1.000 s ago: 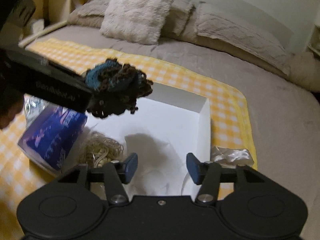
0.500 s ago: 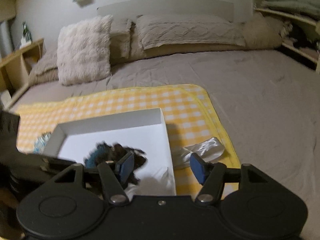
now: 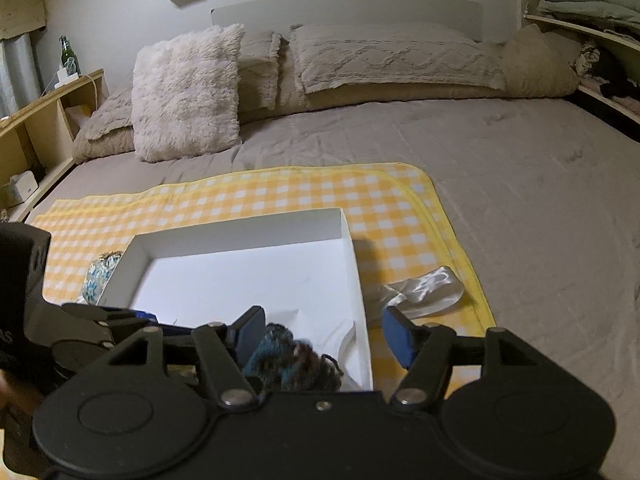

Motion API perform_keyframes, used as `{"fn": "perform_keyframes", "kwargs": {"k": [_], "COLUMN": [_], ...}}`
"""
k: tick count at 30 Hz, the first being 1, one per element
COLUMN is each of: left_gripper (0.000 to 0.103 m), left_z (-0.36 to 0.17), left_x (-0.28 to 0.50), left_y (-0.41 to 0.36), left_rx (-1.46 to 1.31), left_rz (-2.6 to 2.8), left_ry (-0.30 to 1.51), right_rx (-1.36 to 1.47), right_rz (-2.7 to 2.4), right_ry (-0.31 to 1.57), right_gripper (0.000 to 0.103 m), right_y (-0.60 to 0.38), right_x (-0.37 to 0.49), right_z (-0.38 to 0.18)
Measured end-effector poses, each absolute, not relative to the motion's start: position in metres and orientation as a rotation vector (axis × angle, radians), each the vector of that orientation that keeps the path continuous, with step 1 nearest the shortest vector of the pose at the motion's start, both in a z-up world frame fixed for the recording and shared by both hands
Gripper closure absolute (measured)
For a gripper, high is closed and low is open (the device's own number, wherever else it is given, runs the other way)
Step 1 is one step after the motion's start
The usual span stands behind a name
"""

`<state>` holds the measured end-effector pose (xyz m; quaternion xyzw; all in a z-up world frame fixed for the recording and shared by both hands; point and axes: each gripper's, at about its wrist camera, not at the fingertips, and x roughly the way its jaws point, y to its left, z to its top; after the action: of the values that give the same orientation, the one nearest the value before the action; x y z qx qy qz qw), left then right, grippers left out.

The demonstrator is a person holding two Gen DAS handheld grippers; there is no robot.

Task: Organize soft objects
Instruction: 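Lower the flower into the white box with the left tool while the right tool drops the mask beside it, then grasp the bagged cable with the left tool while the right tool grasps the white-blue sachet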

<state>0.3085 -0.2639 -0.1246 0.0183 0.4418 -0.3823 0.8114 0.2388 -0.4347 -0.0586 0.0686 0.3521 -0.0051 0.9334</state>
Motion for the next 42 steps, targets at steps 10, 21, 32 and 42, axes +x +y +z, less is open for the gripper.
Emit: {"fn": "perform_keyframes", "kwargs": {"k": [10,21,32,42], "left_gripper": [0.009,0.004,0.0,0.0], "left_z": [-0.094,-0.058,-0.045,-0.043], "left_x": [0.285,0.255,0.23,0.22], "left_y": [-0.25,-0.22,-0.176,-0.124], "left_rx": [0.052,0.052,0.054,0.067], "left_rz": [-0.796,-0.738,-0.606,-0.469], "left_ry": [0.875,0.779,0.718,0.688], "right_rx": [0.135,0.104,0.089,0.052], "right_rz": [0.007,0.042,0.048,0.041], "right_ry": [0.676,0.581,0.55,0.6], "right_gripper": [0.036,0.031,0.02,0.0], "right_y": [-0.426,-0.408,-0.398,-0.382], "right_x": [0.22,0.189,0.168,0.167], "right_z": [-0.041,-0.015,-0.011,-0.026]}}
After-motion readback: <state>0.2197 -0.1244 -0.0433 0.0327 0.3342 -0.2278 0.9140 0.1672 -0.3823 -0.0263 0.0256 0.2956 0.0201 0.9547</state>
